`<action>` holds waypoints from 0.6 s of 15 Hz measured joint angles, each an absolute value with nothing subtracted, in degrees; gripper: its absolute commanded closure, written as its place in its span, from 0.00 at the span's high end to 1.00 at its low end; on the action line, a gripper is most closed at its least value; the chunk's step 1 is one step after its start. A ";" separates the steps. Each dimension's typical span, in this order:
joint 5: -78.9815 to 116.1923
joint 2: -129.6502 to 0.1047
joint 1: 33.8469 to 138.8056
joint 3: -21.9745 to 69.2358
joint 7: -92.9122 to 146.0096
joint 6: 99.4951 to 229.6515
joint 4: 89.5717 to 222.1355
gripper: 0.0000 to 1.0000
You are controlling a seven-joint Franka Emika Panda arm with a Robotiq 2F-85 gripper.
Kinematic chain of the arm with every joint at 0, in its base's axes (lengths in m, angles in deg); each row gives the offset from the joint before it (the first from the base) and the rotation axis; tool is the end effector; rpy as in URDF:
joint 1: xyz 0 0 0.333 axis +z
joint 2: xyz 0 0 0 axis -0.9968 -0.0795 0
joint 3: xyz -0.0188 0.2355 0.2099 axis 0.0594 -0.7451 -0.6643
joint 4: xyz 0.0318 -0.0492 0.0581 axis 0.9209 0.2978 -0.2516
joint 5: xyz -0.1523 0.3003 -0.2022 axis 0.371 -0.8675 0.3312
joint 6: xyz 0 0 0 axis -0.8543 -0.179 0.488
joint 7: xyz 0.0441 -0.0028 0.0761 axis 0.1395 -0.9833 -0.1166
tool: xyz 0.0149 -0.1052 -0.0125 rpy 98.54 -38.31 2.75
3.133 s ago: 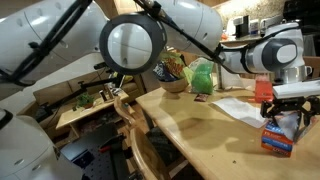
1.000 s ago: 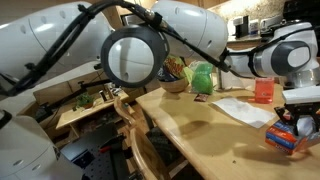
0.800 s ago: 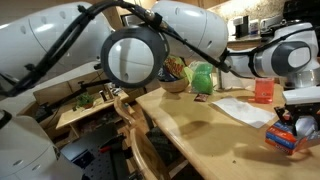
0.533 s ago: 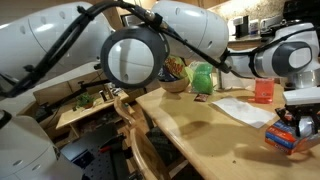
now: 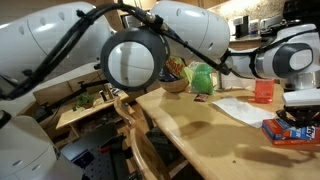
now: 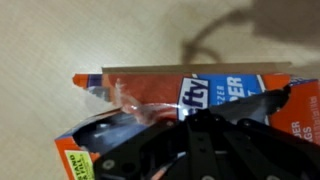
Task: Take a ziplock bag out of the box and put it on the table
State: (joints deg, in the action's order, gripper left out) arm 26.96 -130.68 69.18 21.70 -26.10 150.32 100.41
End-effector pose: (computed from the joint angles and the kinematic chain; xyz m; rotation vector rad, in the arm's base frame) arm 0.7518 -0.2424 0.0730 2.8018 0.9422 -0.1436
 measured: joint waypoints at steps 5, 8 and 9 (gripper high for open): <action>27.38 -130.17 70.26 21.20 -26.33 152.88 99.85 0.00; 29.42 -128.60 72.35 21.20 -26.38 158.94 99.94 0.00; 30.24 -127.91 73.15 21.20 -26.38 160.91 100.03 0.00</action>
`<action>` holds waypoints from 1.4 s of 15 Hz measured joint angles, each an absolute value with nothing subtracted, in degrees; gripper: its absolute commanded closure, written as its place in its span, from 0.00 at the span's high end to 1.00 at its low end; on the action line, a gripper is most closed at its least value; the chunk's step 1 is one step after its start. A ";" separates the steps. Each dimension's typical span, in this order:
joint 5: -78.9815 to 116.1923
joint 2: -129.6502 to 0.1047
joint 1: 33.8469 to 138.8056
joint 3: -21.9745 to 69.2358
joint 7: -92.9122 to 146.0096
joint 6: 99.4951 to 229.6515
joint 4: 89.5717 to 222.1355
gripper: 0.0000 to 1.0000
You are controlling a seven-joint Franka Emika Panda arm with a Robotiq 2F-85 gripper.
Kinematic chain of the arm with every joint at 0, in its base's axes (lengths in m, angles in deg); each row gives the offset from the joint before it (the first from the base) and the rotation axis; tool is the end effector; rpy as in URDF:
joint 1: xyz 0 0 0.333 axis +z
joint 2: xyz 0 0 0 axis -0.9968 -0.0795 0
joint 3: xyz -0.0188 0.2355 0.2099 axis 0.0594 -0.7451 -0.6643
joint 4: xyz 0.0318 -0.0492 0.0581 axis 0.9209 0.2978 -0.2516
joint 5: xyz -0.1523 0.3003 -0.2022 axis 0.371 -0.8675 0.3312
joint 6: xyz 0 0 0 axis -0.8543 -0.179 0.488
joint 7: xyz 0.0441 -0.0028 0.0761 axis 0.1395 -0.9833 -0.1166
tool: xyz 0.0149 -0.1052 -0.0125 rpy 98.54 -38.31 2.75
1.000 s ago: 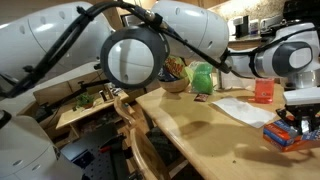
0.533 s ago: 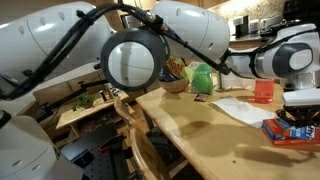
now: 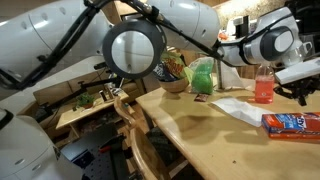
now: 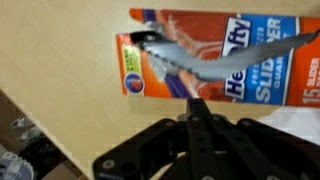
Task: Take a ziplock bag out of the box and put it on the table
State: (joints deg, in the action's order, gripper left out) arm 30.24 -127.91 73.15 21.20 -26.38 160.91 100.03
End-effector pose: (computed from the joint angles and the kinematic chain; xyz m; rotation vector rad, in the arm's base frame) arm 0.7973 -0.1890 0.1335 2.5991 1.0532 0.1389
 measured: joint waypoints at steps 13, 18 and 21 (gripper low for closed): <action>32.51 -122.67 74.96 21.72 -25.87 166.68 108.09 0.00; 31.94 -122.64 71.32 21.70 -25.87 163.34 112.48 0.00; 31.87 -122.54 70.01 21.70 -25.87 161.88 114.17 0.00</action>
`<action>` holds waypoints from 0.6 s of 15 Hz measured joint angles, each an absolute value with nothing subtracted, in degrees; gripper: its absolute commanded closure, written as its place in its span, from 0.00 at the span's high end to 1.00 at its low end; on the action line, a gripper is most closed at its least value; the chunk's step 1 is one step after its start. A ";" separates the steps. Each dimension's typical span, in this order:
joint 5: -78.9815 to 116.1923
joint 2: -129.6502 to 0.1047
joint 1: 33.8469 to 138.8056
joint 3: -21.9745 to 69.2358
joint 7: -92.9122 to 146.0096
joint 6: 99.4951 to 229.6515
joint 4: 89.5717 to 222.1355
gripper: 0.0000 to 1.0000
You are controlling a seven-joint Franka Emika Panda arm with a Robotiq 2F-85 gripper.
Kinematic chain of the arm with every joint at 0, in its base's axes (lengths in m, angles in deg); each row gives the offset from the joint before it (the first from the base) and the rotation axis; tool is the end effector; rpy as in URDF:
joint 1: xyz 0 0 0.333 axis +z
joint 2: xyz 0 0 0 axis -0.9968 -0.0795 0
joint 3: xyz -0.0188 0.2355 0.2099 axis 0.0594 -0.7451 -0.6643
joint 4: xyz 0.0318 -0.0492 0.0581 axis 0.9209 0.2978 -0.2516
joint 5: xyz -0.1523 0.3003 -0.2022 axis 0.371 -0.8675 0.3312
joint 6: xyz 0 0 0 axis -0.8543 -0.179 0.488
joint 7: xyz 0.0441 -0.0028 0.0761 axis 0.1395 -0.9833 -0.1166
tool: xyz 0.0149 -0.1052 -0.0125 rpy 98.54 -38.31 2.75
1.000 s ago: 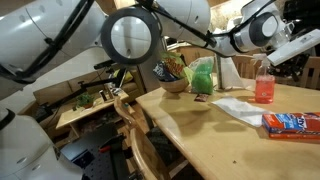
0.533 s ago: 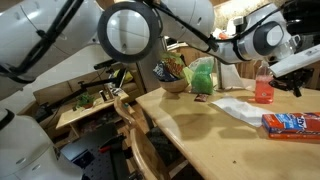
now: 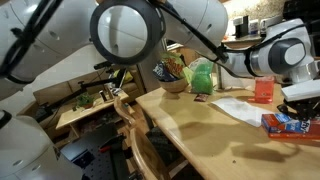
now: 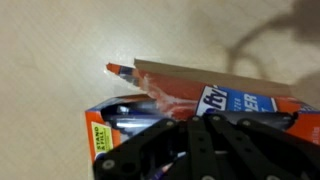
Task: Take a ziplock bag out of the box and put it on the table
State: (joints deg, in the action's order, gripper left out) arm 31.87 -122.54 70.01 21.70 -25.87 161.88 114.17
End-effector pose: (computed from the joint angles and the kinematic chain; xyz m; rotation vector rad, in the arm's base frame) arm 0.7549 -0.2307 0.0928 2.6717 1.0282 -0.0509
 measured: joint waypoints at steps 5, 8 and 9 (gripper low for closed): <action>31.86 -121.95 69.50 21.69 -25.77 161.31 116.20 0.00; 32.17 -121.42 69.65 21.91 -25.59 161.28 117.40 0.00; 32.90 -121.22 70.04 22.60 -24.89 161.29 117.76 0.00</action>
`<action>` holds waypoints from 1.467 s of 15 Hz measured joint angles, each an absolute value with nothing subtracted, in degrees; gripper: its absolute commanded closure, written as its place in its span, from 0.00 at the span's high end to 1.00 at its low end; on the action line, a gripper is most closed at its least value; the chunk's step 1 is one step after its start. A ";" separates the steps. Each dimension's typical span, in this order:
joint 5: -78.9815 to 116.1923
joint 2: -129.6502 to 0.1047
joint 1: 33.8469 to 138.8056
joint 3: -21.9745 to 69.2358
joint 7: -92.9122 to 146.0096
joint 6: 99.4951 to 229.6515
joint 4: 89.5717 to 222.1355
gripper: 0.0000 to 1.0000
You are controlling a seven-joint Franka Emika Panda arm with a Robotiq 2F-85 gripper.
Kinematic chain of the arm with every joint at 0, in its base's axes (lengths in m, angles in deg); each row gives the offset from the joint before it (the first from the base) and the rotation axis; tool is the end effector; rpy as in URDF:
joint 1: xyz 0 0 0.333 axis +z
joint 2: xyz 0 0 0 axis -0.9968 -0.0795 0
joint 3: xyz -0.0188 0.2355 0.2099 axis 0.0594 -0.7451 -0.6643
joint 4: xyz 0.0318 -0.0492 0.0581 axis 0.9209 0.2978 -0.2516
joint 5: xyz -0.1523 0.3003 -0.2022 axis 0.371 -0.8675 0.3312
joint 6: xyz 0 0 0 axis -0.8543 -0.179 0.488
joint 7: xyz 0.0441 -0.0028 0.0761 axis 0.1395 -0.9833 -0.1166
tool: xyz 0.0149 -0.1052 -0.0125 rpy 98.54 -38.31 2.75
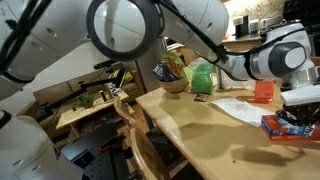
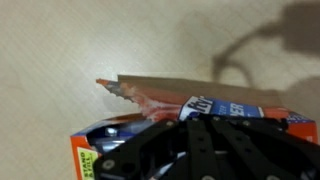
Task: Take a ziplock bag out of the box and put it on the table
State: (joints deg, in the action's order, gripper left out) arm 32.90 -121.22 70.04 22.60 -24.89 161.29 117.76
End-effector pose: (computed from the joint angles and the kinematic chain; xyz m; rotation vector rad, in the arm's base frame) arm 0.7415 -0.2360 0.0818 2.6774 1.0187 -0.1308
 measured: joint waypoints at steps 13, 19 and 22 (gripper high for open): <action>39.88 -116.81 77.34 32.18 -18.09 161.31 124.88 0.00; 31.74 -116.42 72.42 26.57 -18.18 162.15 126.88 0.00; 26.81 -115.73 68.76 23.38 -18.11 165.25 128.77 0.00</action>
